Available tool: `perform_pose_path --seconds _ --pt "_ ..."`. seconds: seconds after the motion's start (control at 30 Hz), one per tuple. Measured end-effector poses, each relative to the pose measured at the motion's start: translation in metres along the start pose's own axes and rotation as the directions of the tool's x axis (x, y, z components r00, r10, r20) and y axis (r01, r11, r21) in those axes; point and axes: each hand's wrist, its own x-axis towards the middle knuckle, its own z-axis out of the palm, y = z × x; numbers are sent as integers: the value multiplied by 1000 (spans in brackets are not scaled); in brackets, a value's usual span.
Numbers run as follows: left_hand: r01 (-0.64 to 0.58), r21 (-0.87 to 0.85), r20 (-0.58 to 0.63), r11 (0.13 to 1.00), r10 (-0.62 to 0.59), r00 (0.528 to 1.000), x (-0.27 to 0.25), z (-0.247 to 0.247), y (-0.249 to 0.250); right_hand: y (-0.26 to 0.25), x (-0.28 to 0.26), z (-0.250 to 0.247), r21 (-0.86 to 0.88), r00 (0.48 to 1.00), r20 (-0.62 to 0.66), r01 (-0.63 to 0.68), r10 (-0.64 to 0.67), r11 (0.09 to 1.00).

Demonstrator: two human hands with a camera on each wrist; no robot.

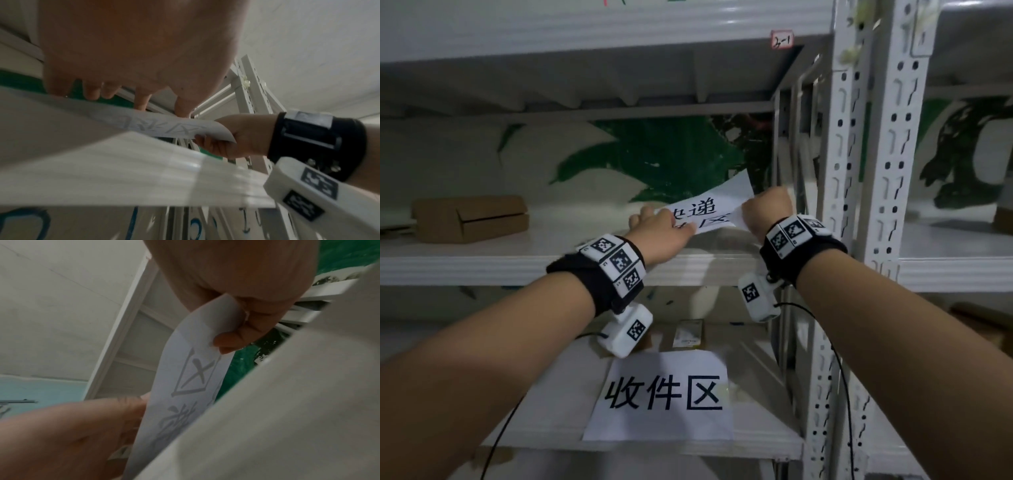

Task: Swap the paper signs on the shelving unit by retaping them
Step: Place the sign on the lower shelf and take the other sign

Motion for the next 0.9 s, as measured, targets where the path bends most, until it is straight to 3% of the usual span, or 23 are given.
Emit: perform_pose_path --seconds 0.17,0.33,0.6,0.67,0.73,0.8,0.83,0.9 --pt "-78 15 85 997 77 993 13 19 -10 19 5 -1 -88 989 141 -40 52 995" --pt "-136 -22 164 990 138 977 18 13 -24 17 -5 3 -46 993 92 -73 77 996" --pt "-118 51 175 992 108 979 -2 23 -29 21 -43 -1 -88 977 115 189 -179 978" --pt "-96 -73 109 993 103 989 -8 27 -29 21 -61 -1 -89 962 117 259 -248 962" --pt "-97 -409 7 907 110 994 -16 29 -27 21 -79 -1 -1 955 60 293 -292 956" --pt "-129 -700 -142 702 40 989 -31 36 -23 23 -98 1 171 958 -15 284 -286 943" --pt "-163 -768 -215 620 -9 976 -42 40 -19 25 -108 3 260 962 -52 271 -267 927" --pt "-239 -805 -346 543 -102 933 -63 52 -13 29 -132 8 404 974 -80 225 -211 886"
